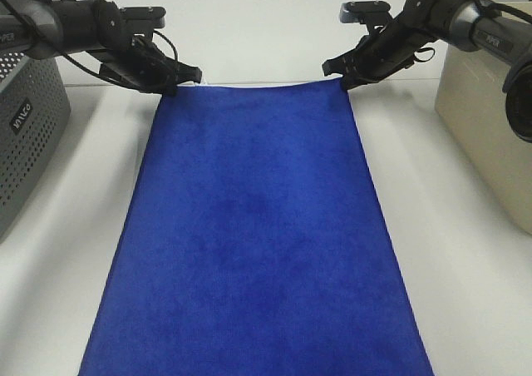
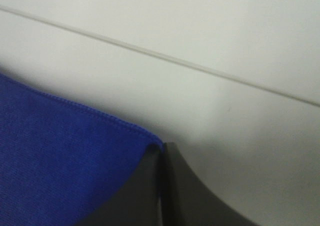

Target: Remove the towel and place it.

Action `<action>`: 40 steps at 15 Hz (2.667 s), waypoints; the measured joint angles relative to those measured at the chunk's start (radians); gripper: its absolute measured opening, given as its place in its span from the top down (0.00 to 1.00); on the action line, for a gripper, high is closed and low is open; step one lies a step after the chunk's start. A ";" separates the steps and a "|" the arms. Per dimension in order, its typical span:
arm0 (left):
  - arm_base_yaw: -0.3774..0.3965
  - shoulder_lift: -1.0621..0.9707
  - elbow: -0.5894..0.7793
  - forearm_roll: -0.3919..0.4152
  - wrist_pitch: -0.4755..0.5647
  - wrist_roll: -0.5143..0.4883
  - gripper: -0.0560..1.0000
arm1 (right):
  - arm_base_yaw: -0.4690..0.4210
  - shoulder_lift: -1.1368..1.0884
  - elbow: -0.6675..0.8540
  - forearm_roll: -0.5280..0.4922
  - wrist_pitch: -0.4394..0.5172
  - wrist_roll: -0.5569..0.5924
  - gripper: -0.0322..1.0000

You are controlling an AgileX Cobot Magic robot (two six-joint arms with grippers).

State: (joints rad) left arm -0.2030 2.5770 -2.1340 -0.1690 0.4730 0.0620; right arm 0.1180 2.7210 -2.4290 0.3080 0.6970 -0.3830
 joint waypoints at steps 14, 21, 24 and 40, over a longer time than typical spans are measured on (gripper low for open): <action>0.000 0.034 0.000 0.078 -0.228 0.003 0.95 | 0.000 0.036 0.000 0.057 -0.237 -0.041 0.95; 0.000 0.083 0.000 0.088 -0.323 0.004 0.95 | 0.000 0.063 0.000 0.057 -0.299 -0.046 0.95; 0.000 0.085 0.000 0.089 -0.334 0.004 0.91 | 0.000 0.077 0.000 0.057 -0.306 -0.046 0.95; 0.000 -0.001 0.000 0.089 -0.251 0.003 0.36 | -0.001 -0.033 0.000 0.087 -0.090 -0.046 0.33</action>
State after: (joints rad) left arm -0.2030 2.5760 -2.1340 -0.0800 0.2220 0.0650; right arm 0.1170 2.6880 -2.4290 0.3950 0.6070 -0.4290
